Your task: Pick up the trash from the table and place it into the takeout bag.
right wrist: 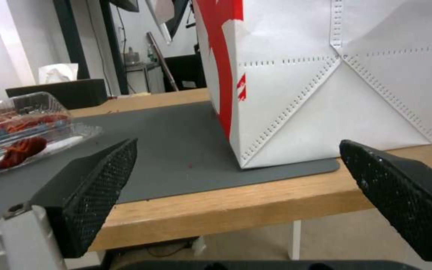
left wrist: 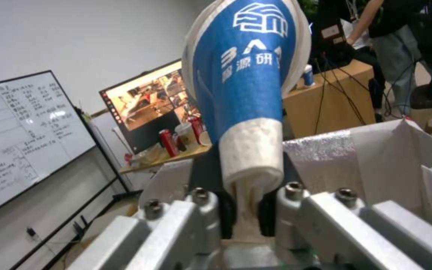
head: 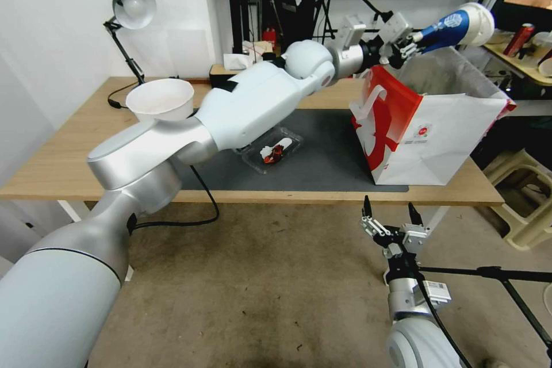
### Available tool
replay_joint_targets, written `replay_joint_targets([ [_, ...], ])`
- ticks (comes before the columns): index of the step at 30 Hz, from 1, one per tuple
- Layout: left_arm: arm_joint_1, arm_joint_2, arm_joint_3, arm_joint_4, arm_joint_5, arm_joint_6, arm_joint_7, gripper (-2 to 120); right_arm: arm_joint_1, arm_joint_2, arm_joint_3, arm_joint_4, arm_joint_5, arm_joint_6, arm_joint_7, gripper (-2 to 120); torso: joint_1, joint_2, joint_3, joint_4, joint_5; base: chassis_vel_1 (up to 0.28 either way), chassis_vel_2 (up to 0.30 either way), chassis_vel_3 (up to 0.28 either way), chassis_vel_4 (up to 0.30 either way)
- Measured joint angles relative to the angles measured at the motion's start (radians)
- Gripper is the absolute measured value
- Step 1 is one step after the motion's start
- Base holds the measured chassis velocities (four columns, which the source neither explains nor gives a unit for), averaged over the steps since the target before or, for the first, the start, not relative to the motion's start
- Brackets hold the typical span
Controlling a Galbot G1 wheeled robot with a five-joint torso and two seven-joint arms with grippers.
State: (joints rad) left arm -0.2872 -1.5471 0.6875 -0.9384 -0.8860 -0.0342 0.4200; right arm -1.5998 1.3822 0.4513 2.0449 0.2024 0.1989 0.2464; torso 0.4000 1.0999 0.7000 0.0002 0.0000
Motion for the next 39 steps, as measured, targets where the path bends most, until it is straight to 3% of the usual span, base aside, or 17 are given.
replay_joint_targets([
  [13, 0.015, 0.022, -0.007, -0.03, -0.021, 0.006, -0.028, 54, 0.004, 0.002, -0.002, -0.003, 0.0, 0.0, 0.0, 100, 0.0, 0.0, 0.0, -0.0002, -0.0001, 0.0, 0.0, 0.0, 0.0],
  [16, 0.026, 0.063, -0.012, -0.076, -0.039, 0.014, -0.042, 70, 0.002, 0.001, -0.002, -0.003, 0.0, 0.0, 0.0, 100, 0.0, 0.0, 0.0, -0.0001, -0.0001, 0.0, 0.0, 0.0, 0.0],
  [21, 0.049, 0.105, -0.027, -0.127, -0.053, 0.016, -0.066, 82, 0.001, 0.004, -0.002, -0.002, -0.001, 0.0, 0.0, 100, 0.0, 0.0, 0.0, -0.0004, -0.0002, 0.0, 0.0, 0.0, 0.0],
  [24, 0.079, 0.155, -0.049, -0.176, -0.091, 0.023, -0.117, 97, 0.0, 0.005, -0.002, -0.002, -0.004, 0.0, 0.0, 100, 0.0, 0.0, 0.0, -0.0002, -0.0002, 0.0, 0.0, 0.0, 0.0],
  [39, 0.257, 0.33, -0.176, -0.305, -0.128, 0.035, -0.251, 100, -0.002, 0.002, -0.003, 0.0, -0.007, -0.003, 0.0, 100, 0.0, 0.0, 0.0, -0.0002, -0.0001, 0.0, 0.0, 0.0, 0.0],
])
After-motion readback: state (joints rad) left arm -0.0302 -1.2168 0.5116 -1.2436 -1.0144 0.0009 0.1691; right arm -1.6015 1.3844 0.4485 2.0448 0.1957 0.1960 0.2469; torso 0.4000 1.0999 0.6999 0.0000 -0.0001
